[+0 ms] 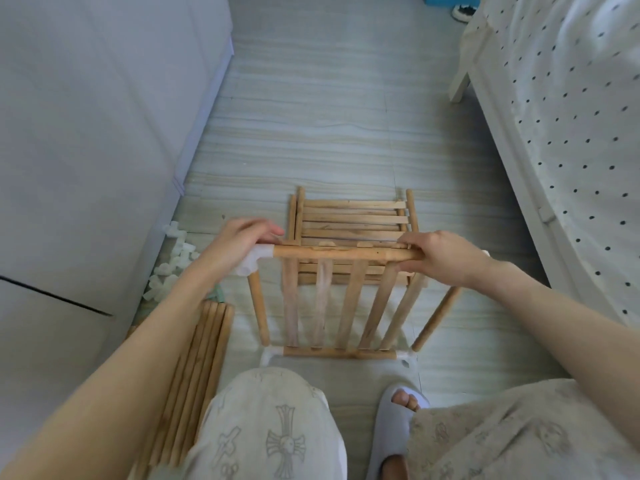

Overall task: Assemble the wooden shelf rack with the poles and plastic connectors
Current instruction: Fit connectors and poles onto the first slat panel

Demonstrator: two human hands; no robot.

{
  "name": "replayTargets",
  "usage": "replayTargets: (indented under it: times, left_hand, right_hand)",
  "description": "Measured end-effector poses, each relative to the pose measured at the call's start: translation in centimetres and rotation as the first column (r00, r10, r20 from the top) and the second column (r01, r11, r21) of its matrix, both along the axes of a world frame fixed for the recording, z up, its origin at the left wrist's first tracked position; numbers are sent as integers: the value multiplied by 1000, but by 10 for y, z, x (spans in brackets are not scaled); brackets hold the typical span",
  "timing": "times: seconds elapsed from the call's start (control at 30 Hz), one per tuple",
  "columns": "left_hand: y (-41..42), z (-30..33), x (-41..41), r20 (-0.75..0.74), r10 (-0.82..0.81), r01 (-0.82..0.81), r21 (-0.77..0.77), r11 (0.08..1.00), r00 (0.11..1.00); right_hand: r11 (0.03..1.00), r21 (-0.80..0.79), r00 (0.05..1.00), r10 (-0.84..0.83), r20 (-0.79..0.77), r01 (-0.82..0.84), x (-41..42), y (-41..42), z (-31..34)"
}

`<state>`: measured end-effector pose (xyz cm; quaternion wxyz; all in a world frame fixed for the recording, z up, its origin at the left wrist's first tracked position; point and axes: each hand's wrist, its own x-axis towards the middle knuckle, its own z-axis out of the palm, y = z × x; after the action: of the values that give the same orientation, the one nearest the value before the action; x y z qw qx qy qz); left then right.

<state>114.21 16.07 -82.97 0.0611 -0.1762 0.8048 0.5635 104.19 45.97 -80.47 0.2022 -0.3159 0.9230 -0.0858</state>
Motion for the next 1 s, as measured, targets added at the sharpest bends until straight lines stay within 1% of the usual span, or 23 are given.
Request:
replayTargets:
  times: [0.03,0.07,0.1,0.13,0.17,0.2,0.23,0.27,0.3,0.33,0.37,0.4,0.43,0.47,0.5,0.53,0.6,0.63,0.7,0.77,0.83,0.9,1.0]
  left_hand:
    - [6,10,-3,3,-148,144,-239,960,989]
    - [16,21,-6,40,-328,307,-466,829,944]
    - [29,29,-8,93,-469,422,-614,668,878]
    - [46,35,-9,146,-547,485,-681,549,824]
    - [60,36,-9,186,-577,518,-702,488,796]
    - [72,33,-9,195,-586,520,-721,458,786]
    - [79,28,-8,169,-586,498,-733,463,793]
    - [82,24,-6,118,-580,467,-729,500,806]
    - [81,21,-4,64,-572,440,-709,551,818]
    - [78,21,-2,27,-567,431,-679,594,823]
    - [75,22,-1,7,-568,438,-644,627,823]
    - [72,25,0,-12,-566,445,-604,661,824]
    - [70,28,0,-40,-556,444,-555,703,830]
    - [67,32,-1,-83,-534,429,-498,754,842]
    - [65,36,-2,-128,-498,404,-434,806,858]
    - [63,39,-3,-167,-448,367,-363,856,879]
    - [59,39,-4,-197,-322,283,-204,937,926]
    - [58,36,-3,-184,-277,255,-133,958,943]
    - [60,26,2,-134,-226,224,-36,974,965]
    - [61,14,8,-113,-178,184,49,982,978]
    - [61,3,11,-111,-118,131,124,984,987]
    - [58,-7,13,-101,-56,73,170,983,993]
    - [46,-13,14,-40,-47,53,171,984,998]
  right_hand:
    - [1000,-11,1000,-4,-15,4,1,-4,3]
    - [1000,-15,999,4,-37,-5,2,-9,7]
    - [1000,-13,997,28,-69,-29,4,-15,12]
    - [998,-12,993,59,-99,-61,5,-21,16]
    - [996,-15,989,87,-116,-90,7,-27,20]
    - [994,-15,987,108,-118,-110,9,-31,25]
    - [993,-26,989,114,-97,-117,11,-32,30]
    - [993,-70,995,92,-32,-94,12,-29,34]
    - [987,-161,996,35,82,-22,12,-22,40]
    - [950,-291,970,-47,237,117,11,-11,46]
    - [859,-416,915,-133,380,297,8,1,52]
    - [737,-498,853,-203,481,456,5,15,58]
    - [632,-534,799,-245,550,562,1,28,61]
    - [568,-534,751,-255,609,626,-2,38,61]
    - [548,-509,706,-235,668,664,-3,45,59]
    - [564,-470,662,-193,724,679,-2,48,55]
    - [643,-412,600,-95,794,646,5,46,50]
    - [693,-395,598,-65,799,603,8,44,50]
    - [804,-352,643,-48,765,479,7,38,53]
    - [899,-264,667,-42,744,351,4,35,55]
    - [931,-198,631,-42,774,306,1,34,52]
    - [944,-191,613,-15,790,270,3,31,45]
    - [972,-148,698,-24,715,184,14,12,39]
